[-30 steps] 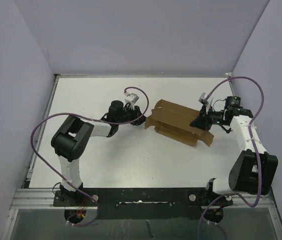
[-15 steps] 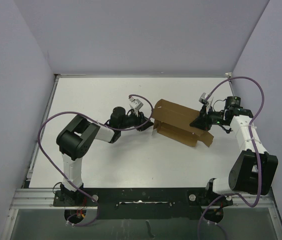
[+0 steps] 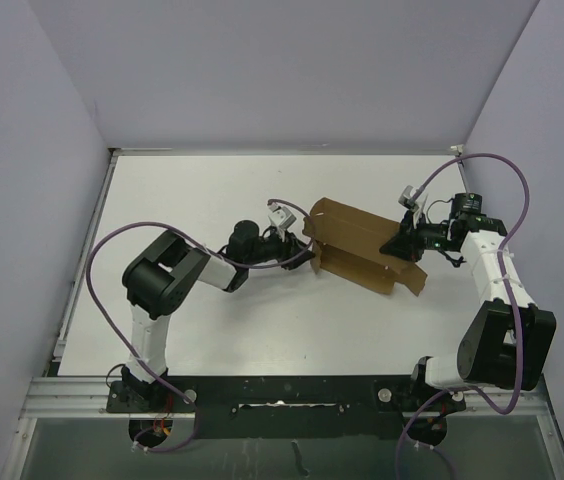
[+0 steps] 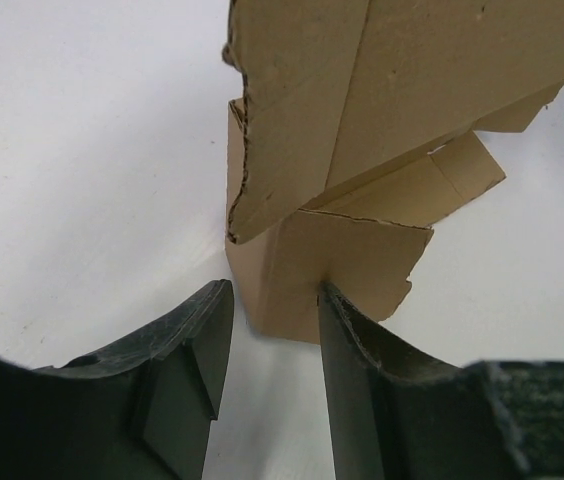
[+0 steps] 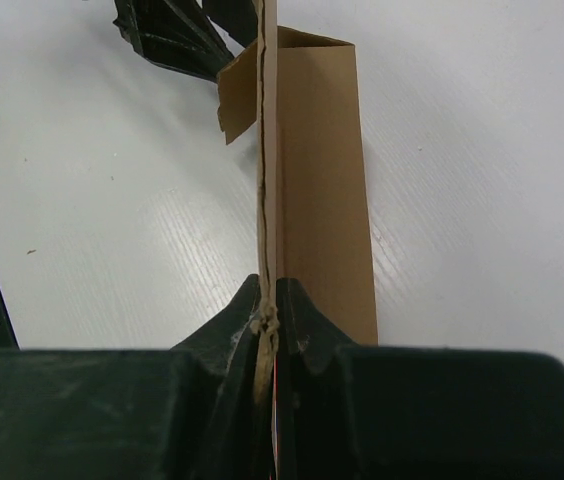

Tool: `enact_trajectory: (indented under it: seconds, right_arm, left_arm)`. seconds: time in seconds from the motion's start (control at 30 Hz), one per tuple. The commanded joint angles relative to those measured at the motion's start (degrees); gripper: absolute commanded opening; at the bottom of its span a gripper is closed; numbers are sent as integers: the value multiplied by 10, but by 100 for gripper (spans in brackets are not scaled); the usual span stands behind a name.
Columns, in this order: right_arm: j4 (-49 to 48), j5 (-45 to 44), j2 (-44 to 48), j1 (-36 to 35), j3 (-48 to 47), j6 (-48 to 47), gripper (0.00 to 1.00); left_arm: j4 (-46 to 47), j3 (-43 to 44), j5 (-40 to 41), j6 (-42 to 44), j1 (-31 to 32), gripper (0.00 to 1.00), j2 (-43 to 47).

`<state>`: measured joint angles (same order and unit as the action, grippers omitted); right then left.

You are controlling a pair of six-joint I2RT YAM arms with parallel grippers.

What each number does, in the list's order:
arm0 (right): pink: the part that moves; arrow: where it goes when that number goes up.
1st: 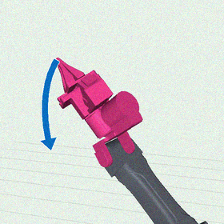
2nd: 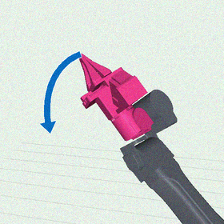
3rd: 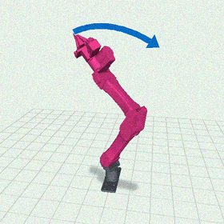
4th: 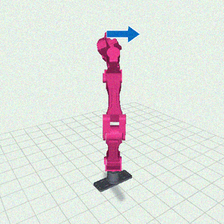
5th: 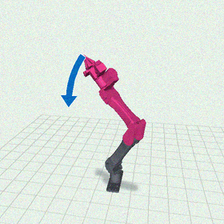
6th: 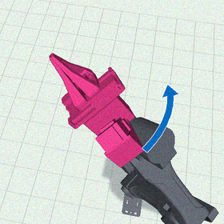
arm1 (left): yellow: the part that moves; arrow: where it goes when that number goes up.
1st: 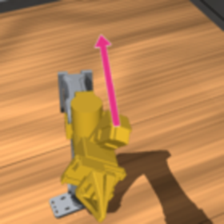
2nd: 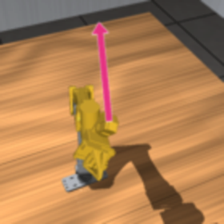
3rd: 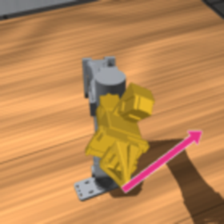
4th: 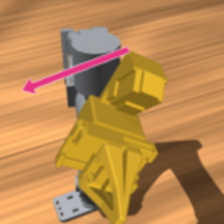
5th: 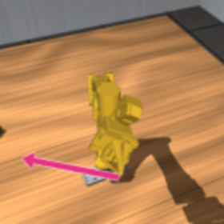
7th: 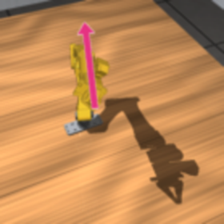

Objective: Fold the paper box

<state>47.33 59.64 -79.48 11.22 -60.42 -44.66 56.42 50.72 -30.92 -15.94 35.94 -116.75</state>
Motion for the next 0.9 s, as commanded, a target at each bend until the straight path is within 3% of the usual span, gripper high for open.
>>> enact_trajectory:
  seconds: [0.0, 0.87]
  right_arm:
    - [10, 19, 3, 2, -15, -11, 0]
    - [24, 40, -7, 3, -25, -10, 0]
  left_arm:
    - [58, 14, 38, 16, 12, 39, -19]
    - [122, 34, 157, 33, 53, 41, -57]
